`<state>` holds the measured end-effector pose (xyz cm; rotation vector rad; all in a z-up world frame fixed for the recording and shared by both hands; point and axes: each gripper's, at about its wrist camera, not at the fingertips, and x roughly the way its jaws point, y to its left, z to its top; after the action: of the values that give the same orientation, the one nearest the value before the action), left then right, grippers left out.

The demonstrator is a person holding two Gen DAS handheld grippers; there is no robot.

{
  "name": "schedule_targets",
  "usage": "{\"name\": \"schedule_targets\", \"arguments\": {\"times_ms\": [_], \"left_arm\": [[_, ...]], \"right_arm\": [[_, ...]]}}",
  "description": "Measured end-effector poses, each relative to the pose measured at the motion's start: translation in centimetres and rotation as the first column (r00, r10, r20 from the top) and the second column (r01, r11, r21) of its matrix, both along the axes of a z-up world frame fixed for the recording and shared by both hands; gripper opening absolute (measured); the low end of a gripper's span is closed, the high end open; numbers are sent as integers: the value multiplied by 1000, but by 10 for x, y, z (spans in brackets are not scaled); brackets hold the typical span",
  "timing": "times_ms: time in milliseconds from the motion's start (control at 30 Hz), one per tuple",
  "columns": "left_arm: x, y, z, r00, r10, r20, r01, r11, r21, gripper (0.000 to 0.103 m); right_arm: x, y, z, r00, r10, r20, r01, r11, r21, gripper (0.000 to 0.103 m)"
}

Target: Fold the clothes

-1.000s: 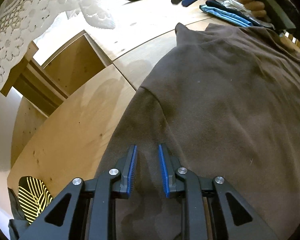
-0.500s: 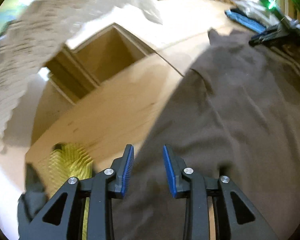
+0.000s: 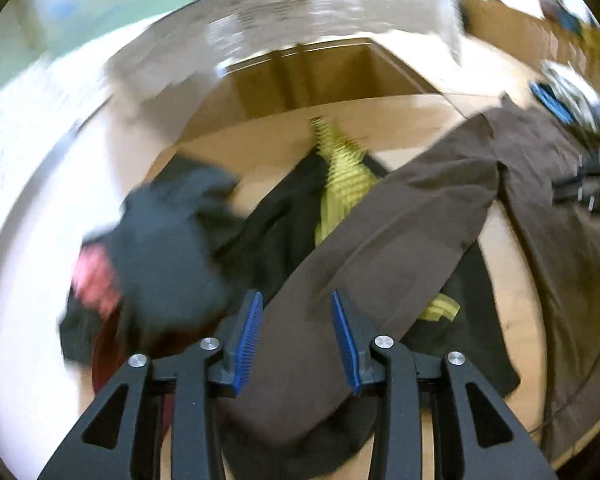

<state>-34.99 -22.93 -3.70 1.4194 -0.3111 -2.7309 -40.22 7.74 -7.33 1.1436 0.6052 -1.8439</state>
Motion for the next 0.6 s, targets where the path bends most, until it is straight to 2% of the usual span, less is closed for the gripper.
{"name": "schedule_targets", "arguments": {"times_ms": [67,133,300,433,500,533,567,600], "left_arm": [[21,-23,-5,999,42,5,-42,999,33,42],[38,-43,-13,997,74,14,-75,995,68,43],[43,-73,-51,990,124,72,-135,973,186,43],[39,-79,-68,989,123,84,-142,953,267,43],[37,-80,-72,989,126,83,-144,951,274,43],[36,-81,-74,989,127,82,-145,950,277,40],[35,-81,-76,989,128,80,-145,949,281,27],[36,-81,-74,989,129,71,-144,949,281,18]], "right_arm": [[7,-5,-6,1000,9,6,-9,999,38,30],[11,-8,-9,1000,7,4,-7,997,71,30],[10,-4,-7,998,-46,29,44,996,83,30],[17,-2,-1,999,-43,33,40,995,88,30],[19,-7,0,999,-34,31,31,996,87,30],[19,-11,0,999,-29,31,27,996,86,30],[21,-13,0,999,-25,34,22,996,84,30],[23,-13,0,999,-24,40,20,997,81,30]]}}
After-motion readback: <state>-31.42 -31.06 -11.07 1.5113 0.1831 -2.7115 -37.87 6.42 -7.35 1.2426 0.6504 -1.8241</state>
